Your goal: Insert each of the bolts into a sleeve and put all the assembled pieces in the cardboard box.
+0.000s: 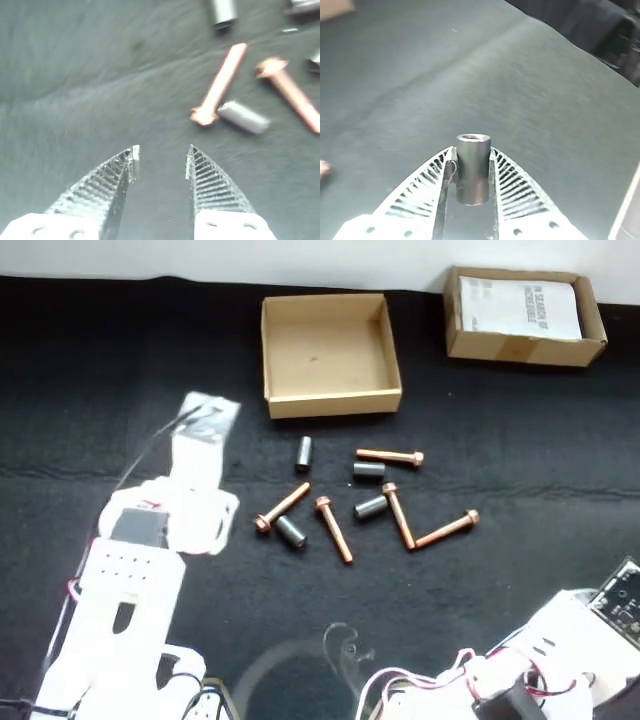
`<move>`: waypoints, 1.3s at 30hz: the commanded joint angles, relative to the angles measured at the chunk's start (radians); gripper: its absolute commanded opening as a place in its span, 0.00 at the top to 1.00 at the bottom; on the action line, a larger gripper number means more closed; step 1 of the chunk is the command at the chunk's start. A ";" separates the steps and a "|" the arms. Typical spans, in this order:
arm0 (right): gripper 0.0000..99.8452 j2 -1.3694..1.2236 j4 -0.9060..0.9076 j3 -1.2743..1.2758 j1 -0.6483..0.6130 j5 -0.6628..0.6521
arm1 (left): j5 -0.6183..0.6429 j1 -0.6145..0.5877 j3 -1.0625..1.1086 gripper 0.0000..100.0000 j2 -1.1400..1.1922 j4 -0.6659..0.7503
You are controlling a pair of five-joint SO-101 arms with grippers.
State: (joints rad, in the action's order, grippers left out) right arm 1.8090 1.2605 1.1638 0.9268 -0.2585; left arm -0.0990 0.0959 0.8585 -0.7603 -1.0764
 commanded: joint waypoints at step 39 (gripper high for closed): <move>0.99 0.007 -0.888 0.636 0.743 -0.299 | -0.150 0.745 -1.337 0.83 1.359 -0.133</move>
State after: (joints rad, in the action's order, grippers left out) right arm 1.8090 0.4135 1.6655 1.6678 -0.5347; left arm -0.2417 0.8309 -0.3874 0.5715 -1.2098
